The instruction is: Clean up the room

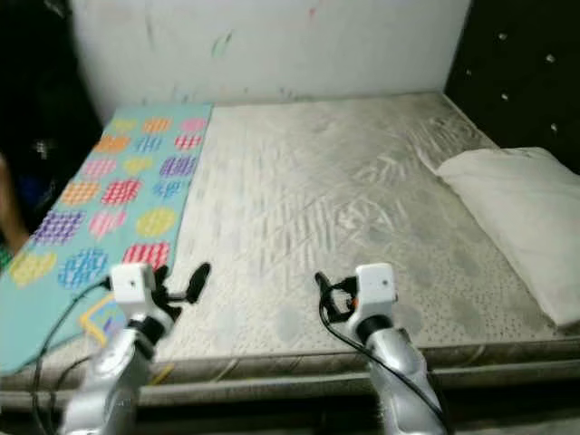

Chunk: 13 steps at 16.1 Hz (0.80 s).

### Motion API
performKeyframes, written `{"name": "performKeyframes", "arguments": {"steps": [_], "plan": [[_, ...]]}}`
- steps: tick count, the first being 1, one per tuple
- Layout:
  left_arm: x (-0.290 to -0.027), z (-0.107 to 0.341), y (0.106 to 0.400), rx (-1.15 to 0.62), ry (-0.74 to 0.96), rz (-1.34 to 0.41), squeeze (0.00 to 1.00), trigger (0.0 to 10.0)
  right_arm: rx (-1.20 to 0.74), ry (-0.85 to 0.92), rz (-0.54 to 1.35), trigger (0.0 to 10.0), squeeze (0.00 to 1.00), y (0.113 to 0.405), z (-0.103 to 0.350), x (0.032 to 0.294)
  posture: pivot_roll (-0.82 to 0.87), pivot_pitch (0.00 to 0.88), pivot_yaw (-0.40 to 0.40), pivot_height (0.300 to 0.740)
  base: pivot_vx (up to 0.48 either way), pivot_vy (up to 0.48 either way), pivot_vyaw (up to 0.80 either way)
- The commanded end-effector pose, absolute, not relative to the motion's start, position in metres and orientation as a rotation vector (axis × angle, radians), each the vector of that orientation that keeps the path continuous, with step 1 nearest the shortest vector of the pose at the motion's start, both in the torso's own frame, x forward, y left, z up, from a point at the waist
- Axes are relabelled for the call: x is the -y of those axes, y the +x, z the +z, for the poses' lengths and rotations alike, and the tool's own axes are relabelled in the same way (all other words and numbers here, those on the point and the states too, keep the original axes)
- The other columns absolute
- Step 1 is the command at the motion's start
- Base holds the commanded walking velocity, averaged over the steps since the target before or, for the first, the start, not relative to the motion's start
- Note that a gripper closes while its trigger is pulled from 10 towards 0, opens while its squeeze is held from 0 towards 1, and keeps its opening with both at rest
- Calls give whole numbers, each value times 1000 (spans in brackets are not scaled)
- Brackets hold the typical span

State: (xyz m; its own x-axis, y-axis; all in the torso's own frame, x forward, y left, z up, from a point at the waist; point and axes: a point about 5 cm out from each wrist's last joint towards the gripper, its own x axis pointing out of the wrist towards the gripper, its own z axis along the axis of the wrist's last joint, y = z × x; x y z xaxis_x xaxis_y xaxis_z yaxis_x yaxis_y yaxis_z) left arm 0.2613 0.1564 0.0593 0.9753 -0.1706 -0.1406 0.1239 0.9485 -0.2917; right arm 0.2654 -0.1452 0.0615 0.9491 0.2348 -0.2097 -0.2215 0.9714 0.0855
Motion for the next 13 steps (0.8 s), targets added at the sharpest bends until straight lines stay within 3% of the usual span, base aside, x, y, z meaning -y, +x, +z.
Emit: {"name": "performKeyframes", "arguments": {"steps": [1,6,9,13], "plan": [[-159,64,262,-141,-278,-149,0,10000,-199,47,242,10000,0,267,67,143,-121,0,44,740,0,0,0],[-168,92,251,-44,-235,-103,0,10000,-87,58,186,10000,0,260,92,148,-115,0,56,740,0,0,0],[-182,73,236,-85,-193,-70,0,10000,-101,62,183,10000,0,258,84,144,-106,0,52,740,0,0,0],[-181,75,236,-104,-218,-90,0,10000,-113,54,190,10000,0,259,84,141,-101,0,52,740,0,0,0]]}}
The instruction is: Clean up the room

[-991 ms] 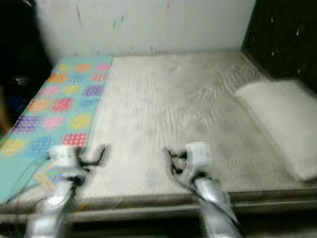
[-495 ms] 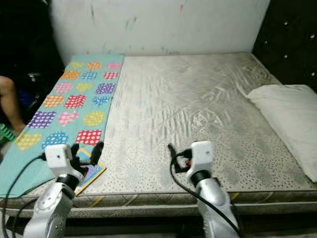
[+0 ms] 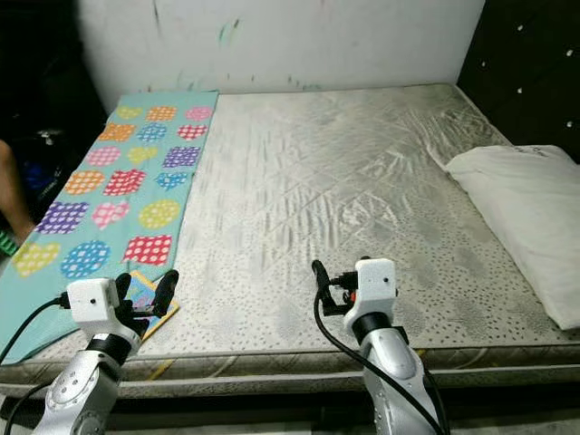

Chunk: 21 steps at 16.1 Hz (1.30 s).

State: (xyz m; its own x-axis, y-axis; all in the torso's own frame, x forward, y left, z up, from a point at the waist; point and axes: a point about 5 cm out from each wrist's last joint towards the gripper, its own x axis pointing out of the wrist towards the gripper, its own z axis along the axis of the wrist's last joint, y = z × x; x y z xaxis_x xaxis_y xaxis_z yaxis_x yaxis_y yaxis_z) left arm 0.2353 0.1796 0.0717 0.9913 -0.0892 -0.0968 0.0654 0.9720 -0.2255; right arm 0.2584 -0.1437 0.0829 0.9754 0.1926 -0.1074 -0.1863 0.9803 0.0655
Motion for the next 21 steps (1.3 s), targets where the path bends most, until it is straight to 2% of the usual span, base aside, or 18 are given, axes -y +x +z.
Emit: {"name": "performKeyframes", "arguments": {"steps": [1,3,13,19,21], "plan": [[-181,75,236,-105,-219,-92,0,10000,-113,53,190,10000,0,259,84,141,-102,0,53,740,0,0,0],[-179,75,236,-98,-215,-102,0,10000,-114,50,190,10000,0,259,84,141,-103,0,54,740,0,0,0],[-174,74,235,-108,-229,-121,0,10000,-142,43,208,10000,0,256,81,141,-107,0,43,740,295,0,0],[-175,69,237,-145,-254,-95,0,10000,-163,40,219,10000,0,257,78,141,-109,0,40,740,0,0,0],[-175,69,237,-149,-256,-95,0,10000,-168,38,220,10000,0,257,78,141,-110,0,41,740,0,309,0]]}}
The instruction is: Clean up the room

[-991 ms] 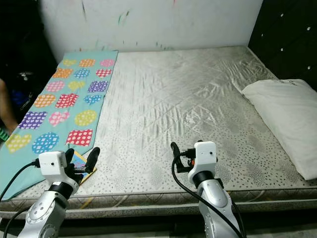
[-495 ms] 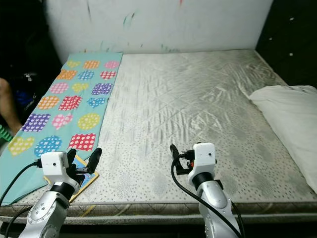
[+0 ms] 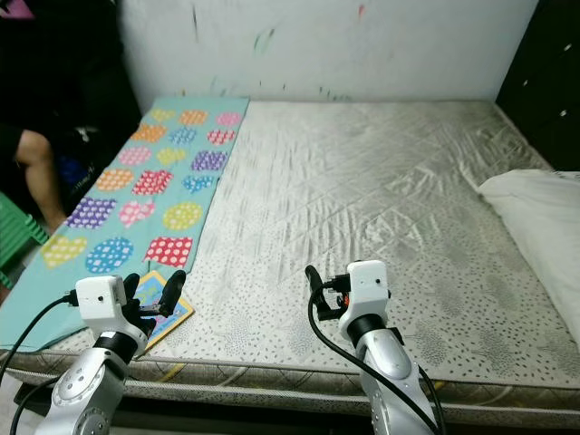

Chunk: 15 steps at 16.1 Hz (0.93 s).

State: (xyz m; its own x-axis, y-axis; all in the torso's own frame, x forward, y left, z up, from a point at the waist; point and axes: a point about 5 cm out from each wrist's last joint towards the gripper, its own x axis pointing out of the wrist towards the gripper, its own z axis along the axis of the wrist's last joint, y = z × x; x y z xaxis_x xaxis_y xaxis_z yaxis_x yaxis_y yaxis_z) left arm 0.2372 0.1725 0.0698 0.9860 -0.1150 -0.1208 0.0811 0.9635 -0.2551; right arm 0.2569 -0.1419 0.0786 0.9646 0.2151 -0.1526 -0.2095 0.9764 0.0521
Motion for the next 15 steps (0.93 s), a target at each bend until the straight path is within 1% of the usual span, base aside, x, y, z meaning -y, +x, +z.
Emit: {"name": "performKeyframes", "arguments": {"steps": [1,4,9,14,15], "plan": [[-175,68,237,-150,-257,-96,0,10000,-170,39,219,10000,0,257,78,141,-112,0,41,740,0,386,0],[-175,68,238,-154,-254,-94,0,10000,-174,36,221,10000,0,257,77,141,-112,0,39,740,0,401,0],[-175,68,238,-157,-250,-95,0,10000,-176,32,220,10000,0,258,77,141,-112,0,41,740,0,480,0],[-170,72,239,-123,-272,-144,0,10000,-181,30,222,10000,0,258,77,141,-115,0,39,740,0,0,0],[-170,72,238,-124,-273,-143,0,10000,-181,30,222,10000,0,258,77,141,-114,0,39,740,259,0,0]]}}
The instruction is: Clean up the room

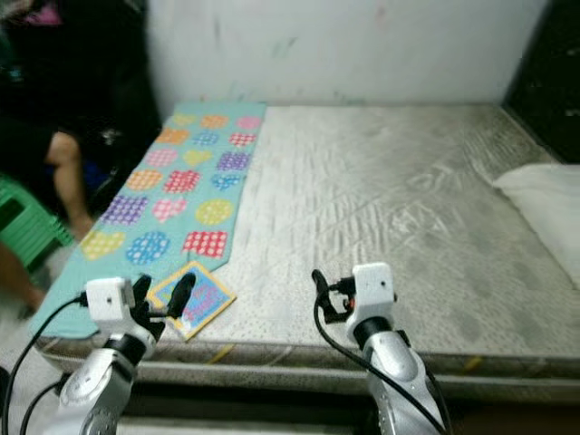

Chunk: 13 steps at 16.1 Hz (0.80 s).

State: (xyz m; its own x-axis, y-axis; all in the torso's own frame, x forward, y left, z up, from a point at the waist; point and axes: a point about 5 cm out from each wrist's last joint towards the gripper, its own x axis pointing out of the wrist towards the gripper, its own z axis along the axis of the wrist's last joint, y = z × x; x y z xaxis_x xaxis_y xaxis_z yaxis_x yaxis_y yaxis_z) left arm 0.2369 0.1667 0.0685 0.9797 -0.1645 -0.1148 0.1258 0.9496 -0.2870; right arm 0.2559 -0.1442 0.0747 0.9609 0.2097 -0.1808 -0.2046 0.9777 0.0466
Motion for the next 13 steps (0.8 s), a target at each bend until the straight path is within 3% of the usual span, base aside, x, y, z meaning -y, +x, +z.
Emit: {"name": "performKeyframes", "arguments": {"steps": [1,13], "plan": [[-170,72,238,-124,-274,-143,0,10000,-182,30,223,10000,0,258,77,141,-114,0,39,740,289,0,0],[-169,70,238,-130,-277,-150,0,10000,-192,24,235,10000,0,257,75,140,-113,0,36,740,321,0,0]]}}
